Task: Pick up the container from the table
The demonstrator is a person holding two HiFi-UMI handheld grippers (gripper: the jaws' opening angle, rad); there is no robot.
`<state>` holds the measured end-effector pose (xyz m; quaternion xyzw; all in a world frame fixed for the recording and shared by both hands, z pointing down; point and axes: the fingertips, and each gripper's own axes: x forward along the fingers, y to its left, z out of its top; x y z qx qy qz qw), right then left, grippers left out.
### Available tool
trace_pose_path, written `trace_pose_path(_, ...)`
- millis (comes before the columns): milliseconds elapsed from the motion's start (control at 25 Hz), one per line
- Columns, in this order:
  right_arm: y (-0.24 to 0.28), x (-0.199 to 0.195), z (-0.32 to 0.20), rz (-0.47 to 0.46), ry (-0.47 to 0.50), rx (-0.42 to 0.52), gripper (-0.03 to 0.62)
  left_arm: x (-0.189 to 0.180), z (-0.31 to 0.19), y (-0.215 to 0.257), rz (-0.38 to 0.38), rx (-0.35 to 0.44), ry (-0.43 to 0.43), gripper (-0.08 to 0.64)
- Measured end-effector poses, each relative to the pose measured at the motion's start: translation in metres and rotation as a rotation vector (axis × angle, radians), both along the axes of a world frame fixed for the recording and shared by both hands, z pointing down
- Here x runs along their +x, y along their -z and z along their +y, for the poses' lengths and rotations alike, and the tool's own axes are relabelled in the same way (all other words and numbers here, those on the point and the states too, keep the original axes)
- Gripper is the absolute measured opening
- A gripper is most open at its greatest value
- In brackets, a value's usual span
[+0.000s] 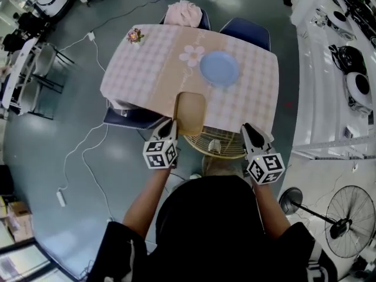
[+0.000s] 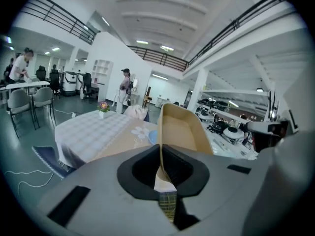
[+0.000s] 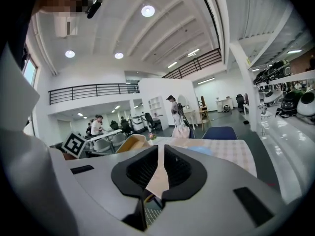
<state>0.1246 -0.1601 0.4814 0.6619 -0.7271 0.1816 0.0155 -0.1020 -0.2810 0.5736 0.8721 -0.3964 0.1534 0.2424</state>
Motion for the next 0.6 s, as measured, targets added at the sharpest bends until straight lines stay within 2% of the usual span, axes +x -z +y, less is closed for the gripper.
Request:
trace_pose_path(200, 0.017, -0.02, 0.012, 0.036, -0.015, 0.052, 0.003, -0.035, 0.032, 0.056, 0.071, 0.106, 0.088, 0.015)
trace_pose_path(360, 0.033, -0.033, 0.011, 0.063, 0.014, 0.083, 0.0, -0.063, 0.052, 0.1, 0.084, 0.218, 0.171, 0.016)
trace_pose_path(600, 0.051, -0.059, 0.005, 0.107, 0.072, 0.111, -0.002, -0.098, 0.071, 0.136, 0.124, 0.273, 0.254, 0.016)
